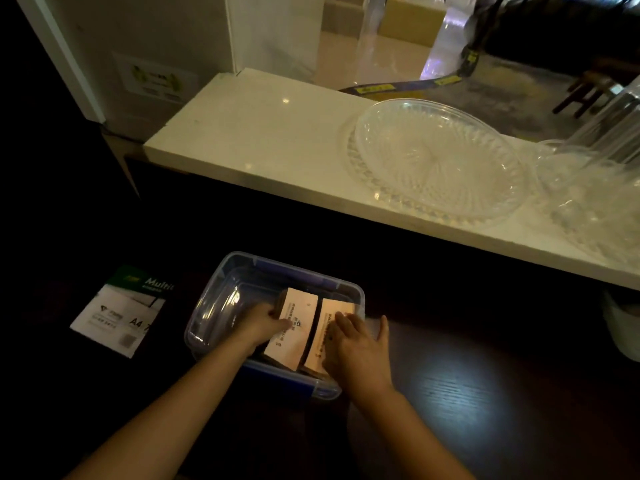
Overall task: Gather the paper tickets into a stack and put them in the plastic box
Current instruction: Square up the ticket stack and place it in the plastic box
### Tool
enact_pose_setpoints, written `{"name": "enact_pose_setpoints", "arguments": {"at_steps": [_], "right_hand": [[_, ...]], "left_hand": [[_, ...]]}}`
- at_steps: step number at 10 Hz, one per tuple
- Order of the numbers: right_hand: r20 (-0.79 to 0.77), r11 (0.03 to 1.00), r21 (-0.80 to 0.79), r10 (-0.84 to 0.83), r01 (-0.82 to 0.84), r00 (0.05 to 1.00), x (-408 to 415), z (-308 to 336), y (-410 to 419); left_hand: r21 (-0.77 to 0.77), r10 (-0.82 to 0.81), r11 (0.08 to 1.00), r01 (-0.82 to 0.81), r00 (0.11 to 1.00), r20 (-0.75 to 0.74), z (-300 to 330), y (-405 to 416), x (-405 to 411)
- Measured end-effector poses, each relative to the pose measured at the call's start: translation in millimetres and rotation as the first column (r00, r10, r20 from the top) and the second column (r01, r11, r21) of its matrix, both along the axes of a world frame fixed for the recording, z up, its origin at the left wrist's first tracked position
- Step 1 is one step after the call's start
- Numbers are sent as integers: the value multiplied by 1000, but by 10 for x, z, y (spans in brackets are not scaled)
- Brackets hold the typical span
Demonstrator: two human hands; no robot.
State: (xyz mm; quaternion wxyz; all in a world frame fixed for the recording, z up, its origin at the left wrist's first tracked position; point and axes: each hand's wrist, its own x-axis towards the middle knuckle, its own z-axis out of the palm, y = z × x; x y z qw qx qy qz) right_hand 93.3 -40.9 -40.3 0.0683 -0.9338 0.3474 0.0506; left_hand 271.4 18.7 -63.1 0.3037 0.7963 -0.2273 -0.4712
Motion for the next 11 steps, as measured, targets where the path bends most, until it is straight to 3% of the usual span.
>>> {"name": "enact_pose_setpoints", "arguments": {"at_steps": [2,7,9,11], "right_hand": [[-6,1000,-5,-13,13,1000,14,-19,-7],[-7,1000,-20,-7,7,1000,30,-4,15],[-21,999,-6,53,-53,998,-11,143,14],[265,979,133,118,-157,957,362,640,-128]], "left_hand": [[48,-82,996,75,983,165,-15,-21,-72],[57,-42,998,36,993,112,-7,-52,-164],[-42,55,998,-48,983,176,266,50,-116],[-177,58,984,7,931,361,767,290,155]]}}
